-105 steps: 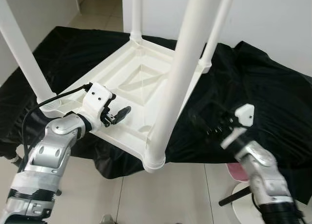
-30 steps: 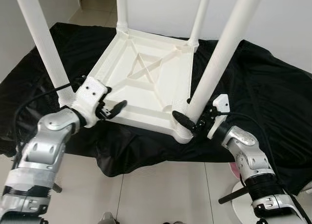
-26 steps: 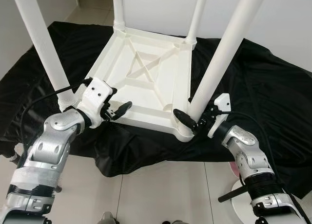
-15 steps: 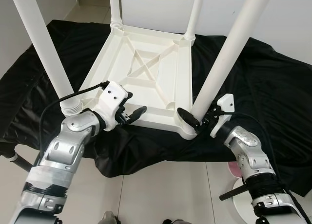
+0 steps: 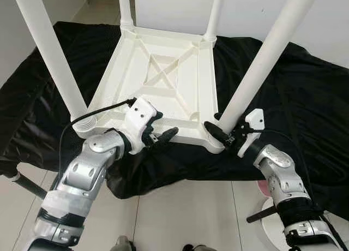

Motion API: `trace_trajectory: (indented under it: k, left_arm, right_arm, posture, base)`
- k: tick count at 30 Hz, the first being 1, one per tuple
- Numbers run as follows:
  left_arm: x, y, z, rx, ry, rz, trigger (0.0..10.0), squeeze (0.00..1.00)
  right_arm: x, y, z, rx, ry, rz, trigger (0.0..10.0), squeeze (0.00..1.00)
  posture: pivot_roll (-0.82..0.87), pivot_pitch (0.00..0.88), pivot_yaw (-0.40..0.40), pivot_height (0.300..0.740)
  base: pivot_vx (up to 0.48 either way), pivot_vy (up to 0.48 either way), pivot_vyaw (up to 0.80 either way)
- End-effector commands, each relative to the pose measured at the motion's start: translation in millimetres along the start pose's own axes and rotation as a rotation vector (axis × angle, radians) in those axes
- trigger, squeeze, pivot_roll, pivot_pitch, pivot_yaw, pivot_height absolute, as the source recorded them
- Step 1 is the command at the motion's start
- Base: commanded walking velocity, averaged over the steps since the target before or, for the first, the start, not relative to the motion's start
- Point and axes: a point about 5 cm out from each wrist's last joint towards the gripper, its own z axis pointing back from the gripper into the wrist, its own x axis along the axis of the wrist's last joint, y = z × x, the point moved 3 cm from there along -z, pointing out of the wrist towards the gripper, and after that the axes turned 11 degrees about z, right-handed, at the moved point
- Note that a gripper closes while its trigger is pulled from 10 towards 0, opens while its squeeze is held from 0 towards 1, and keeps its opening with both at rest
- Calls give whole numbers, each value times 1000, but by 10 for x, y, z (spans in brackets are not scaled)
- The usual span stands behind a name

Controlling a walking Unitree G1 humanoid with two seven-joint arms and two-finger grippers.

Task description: Building children table

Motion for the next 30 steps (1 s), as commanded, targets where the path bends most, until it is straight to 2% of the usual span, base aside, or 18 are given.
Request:
trace_trajectory:
  k: [1,2,3,4,5,7,10,11,12,15,17,18,19,21,22,24,27,30]
  left_arm:
    - [-15,-74,-22,-38,5,6,10000,0]
    - [-13,-77,-31,-36,2,9,10000,0]
    - [-13,-77,-31,-36,2,9,10000,0]
    - [-13,-80,-45,-33,0,15,10000,0]
    - [-11,-89,-60,-27,-4,14,10000,0]
    - [-11,-89,-60,-27,-4,14,10000,0]
    - [1,-106,-95,-8,-17,21,10000,0]
    - [1,-106,-95,-8,-17,21,10000,0]
    - [10,-122,-92,-6,-23,27,10000,0]
    - [8,-118,-86,0,-24,23,10000,0]
    - [0,-112,-86,12,-27,11,10000,0]
    - [0,-112,-86,12,-27,11,10000,0]
    - [3,-123,-87,16,-31,6,10000,0]
    - [3,-123,-87,16,-31,6,10000,0]
    - [8,-124,-82,25,-39,10,10000,0]
    - [7,-113,-76,35,-43,18,10000,0]
    - [4,-92,-65,45,-51,39,10000,0]
    - [12,-97,-71,44,-53,41,10000,0]
  right_arm:
    - [-15,-40,74,-53,10,-13,0,0]
    - [-10,-39,86,-74,12,-14,824,0]
    - [-10,-39,86,-74,12,-14,824,0]
    - [-1,-31,96,-94,11,-20,8000,0]
    - [6,-24,105,-142,17,-27,10000,0]
    - [6,-24,105,-142,17,-27,10000,0]
    - [-40,-38,172,-325,78,-28,10000,0]
    - [-40,-38,172,-325,78,-28,10000,0]
    - [-52,-40,214,-418,97,-21,10000,0]
    - [-47,-19,216,-451,102,-20,10000,0]
    - [-84,8,228,-602,139,-80,10000,0]
    - [-84,8,228,-602,139,-80,10000,0]
    - [-108,37,222,-701,165,-109,10000,0]
    - [-108,37,222,-701,165,-109,10000,0]
    - [-122,78,200,-781,182,-140,10000,0]
    - [-127,115,171,-827,196,-153,10000,0]
    - [-47,250,9,-769,159,-175,10000,0]
    - [3,275,-32,-735,136,-169,10000,0]
  posture:
    - [-6,106,-33,740]
    - [-6,106,-33,740]
    - [-6,106,-33,740]
    - [-8,104,-34,740]
    - [-11,97,-34,740]
    - [-11,97,-34,740]
    - [-9,91,-34,740]
    - [-9,91,-34,740]
    - [-11,92,-34,740]
    - [-14,90,-35,740]
    - [-11,89,-36,740]
    - [-11,89,-36,740]
    - [-12,86,-38,740]
    - [-12,86,-38,740]
    - [-16,84,-42,740]
    - [-17,81,-45,740]
    - [-23,62,-58,740]
    - [-23,56,-59,740]
  base:
    - [0,0,0]
    - [0,0,0]
    - [0,0,0]
    - [0,0,0]
    - [0,0,0]
    - [0,0,0]
    - [0,0,0]
    - [0,0,0]
    - [0,0,0]
    - [0,0,0]
    - [0,0,0]
    - [0,0,0]
    - [0,0,0]
    - [0,0,0]
    - [0,0,0]
    - [0,0,0]
    - [0,0,0]
    - [0,0,0]
